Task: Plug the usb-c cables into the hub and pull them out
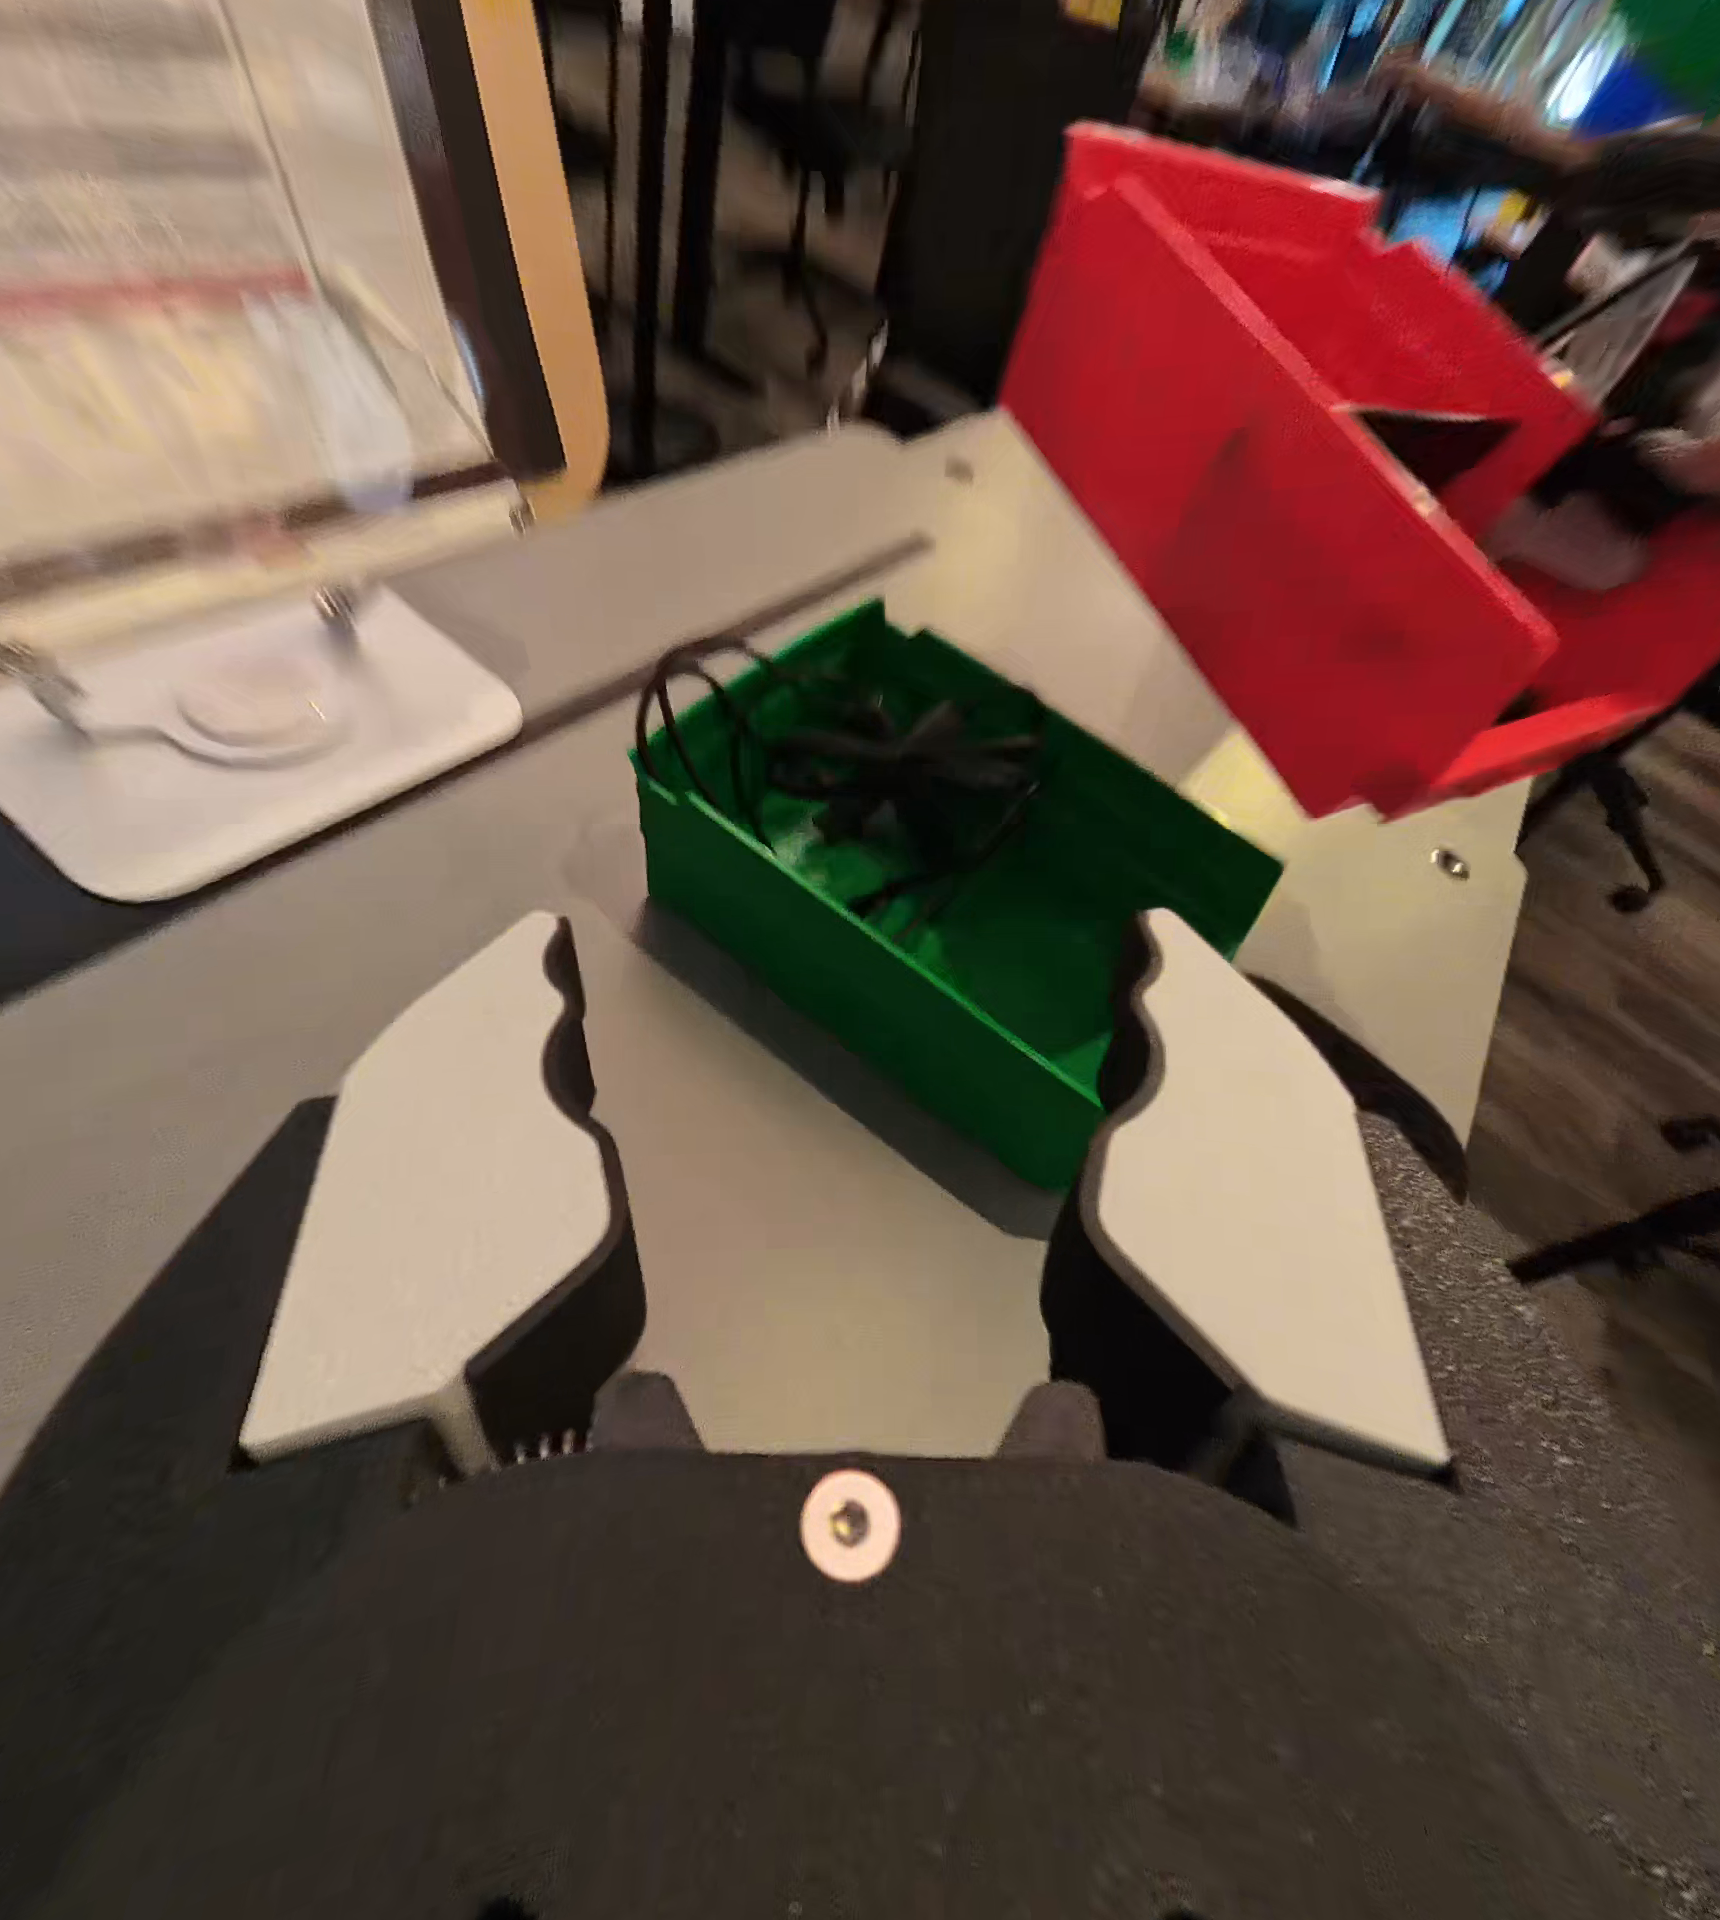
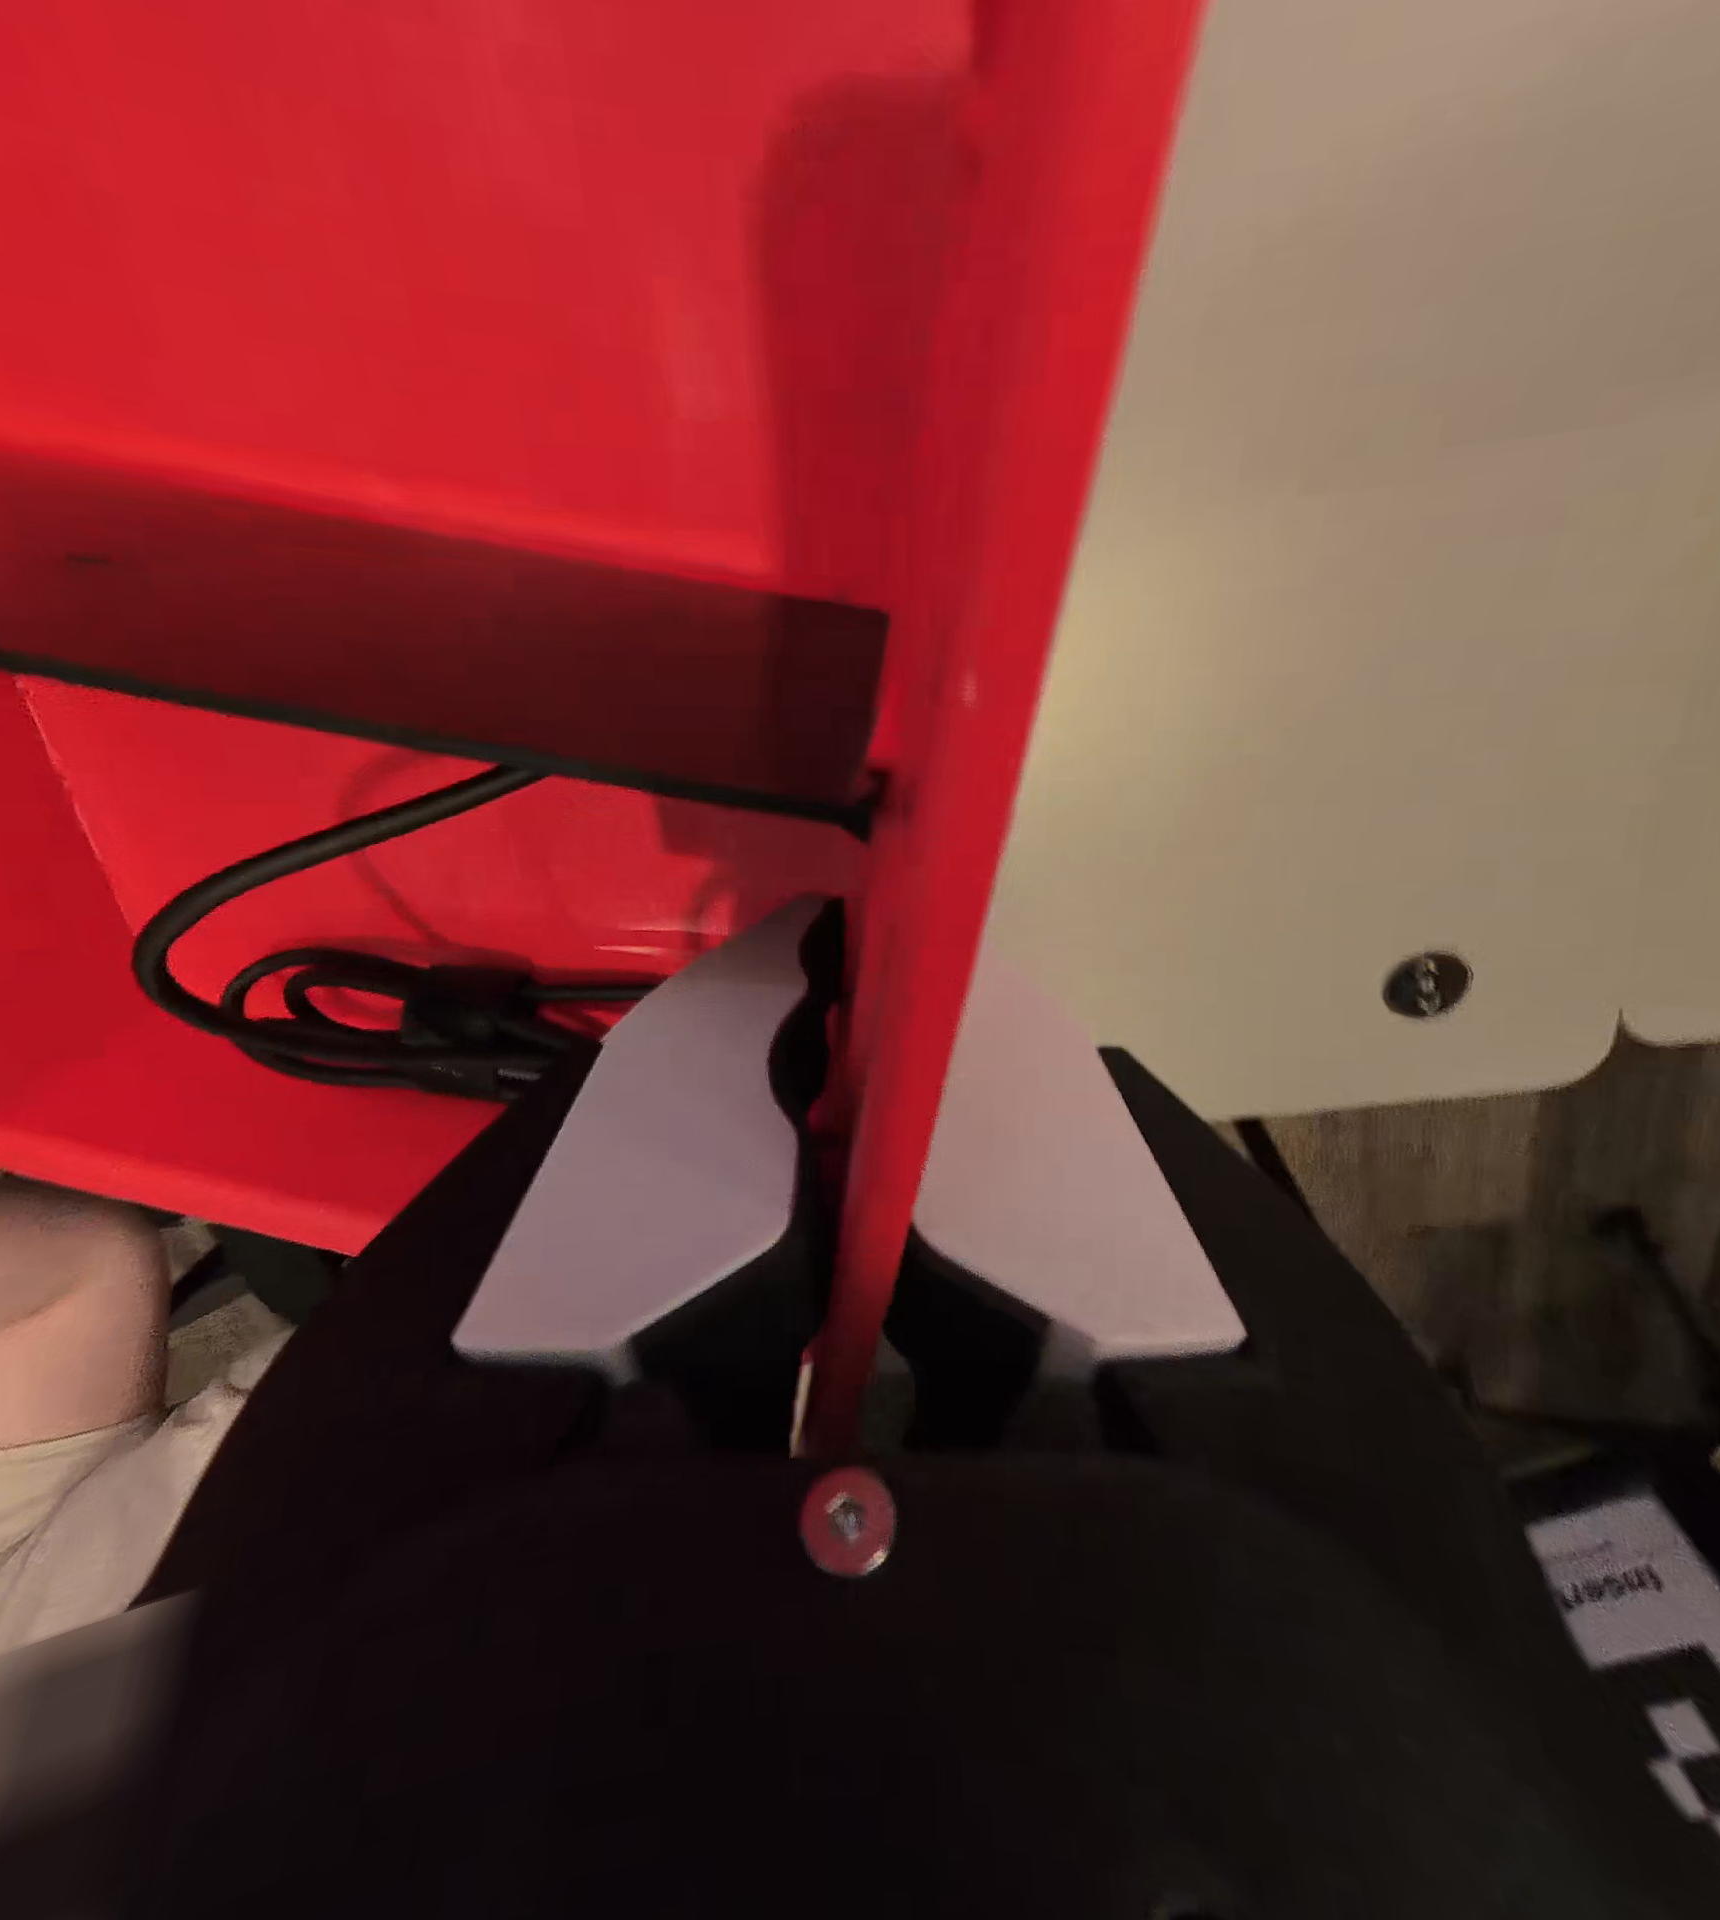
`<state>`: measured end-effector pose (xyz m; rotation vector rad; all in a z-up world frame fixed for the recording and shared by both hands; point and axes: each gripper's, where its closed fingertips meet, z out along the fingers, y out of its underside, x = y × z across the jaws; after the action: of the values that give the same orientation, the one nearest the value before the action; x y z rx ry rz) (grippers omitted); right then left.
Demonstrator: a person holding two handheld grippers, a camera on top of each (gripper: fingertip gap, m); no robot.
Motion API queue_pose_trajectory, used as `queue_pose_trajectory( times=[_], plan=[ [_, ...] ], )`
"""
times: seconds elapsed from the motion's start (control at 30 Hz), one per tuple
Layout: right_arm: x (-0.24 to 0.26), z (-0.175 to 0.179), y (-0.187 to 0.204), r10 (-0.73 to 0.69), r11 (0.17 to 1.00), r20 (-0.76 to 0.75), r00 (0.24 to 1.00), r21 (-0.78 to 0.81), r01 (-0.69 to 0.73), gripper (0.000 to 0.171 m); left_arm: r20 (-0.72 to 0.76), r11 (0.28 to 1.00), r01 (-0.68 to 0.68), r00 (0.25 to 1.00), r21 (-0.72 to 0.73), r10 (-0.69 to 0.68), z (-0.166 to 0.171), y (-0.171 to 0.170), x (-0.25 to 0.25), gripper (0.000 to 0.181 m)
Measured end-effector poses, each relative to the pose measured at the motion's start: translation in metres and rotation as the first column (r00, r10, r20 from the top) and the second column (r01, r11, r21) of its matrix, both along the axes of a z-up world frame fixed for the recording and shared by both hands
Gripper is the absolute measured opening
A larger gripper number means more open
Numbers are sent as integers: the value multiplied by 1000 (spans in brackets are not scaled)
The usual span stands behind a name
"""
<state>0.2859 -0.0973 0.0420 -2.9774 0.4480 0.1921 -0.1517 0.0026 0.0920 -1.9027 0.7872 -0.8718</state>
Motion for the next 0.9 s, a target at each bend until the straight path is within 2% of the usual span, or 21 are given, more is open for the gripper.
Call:
queue_pose_trajectory(
  times=[0.1, 0.27, 0.33, 0.43, 0.47, 0.5, 0.57, 0.6, 0.67, 0.7, 0.77, 0.9],
  plan=[
    [44, -43, -40, -97, 991, -29, 995, -92, 93, 7, -50, 987, 72, 996, -146, -80, -53, 25, 49, 91],
    [95, -111, -84, -238, 962, -52, 970, -150, 228, 6, -61, 935, 140, 984, -326, -169, -115, 27, 112, 87],
    [105, -129, -95, -233, 961, -48, 971, -163, 223, 7, -191, 939, 111, 965, -326, -180, -141, 26, 122, 88],
    [108, -145, -104, -194, 965, -68, 979, -195, 177, 6, -399, 951, 59, 898, -305, -183, -174, 23, 123, 92],
    [107, -149, -105, -175, 967, -69, 982, -202, 158, 6, -418, 938, 70, 882, -339, -217, -180, 17, 125, 96],
    [108, -152, -105, -155, 968, -62, 986, -206, 140, 6, -414, 921, 79, 876, -382, -247, -182, 10, 126, 87],
    [108, -158, -102, -126, 973, -46, 991, -199, 114, 6, -441, 895, 68, 852, -442, -282, -183, 2, 116, 57],
    [107, -159, -99, -113, 977, -41, 993, -189, 103, 6, -471, 898, 59, 836, -436, -283, -182, 3, 109, 51],
    [103, -161, -92, -87, 980, -31, 996, -180, 80, 7, -513, 905, 54, 809, -422, -288, -177, 5, 94, 23],
    [101, -162, -88, -77, 982, -23, 997, -175, 71, 7, -524, 903, 43, 802, -428, -287, -176, 7, 84, 16],
    [95, -163, -78, -41, 984, 4, 999, -170, 41, 7, -519, 887, -4, 813, -461, -266, -176, 17, 61, 12],
    [75, -165, -51, 19, 986, 33, 999, -165, -13, 8, -406, 815, -79, 892, -574, -199, -174, 41, 12, 10]
  ],
)
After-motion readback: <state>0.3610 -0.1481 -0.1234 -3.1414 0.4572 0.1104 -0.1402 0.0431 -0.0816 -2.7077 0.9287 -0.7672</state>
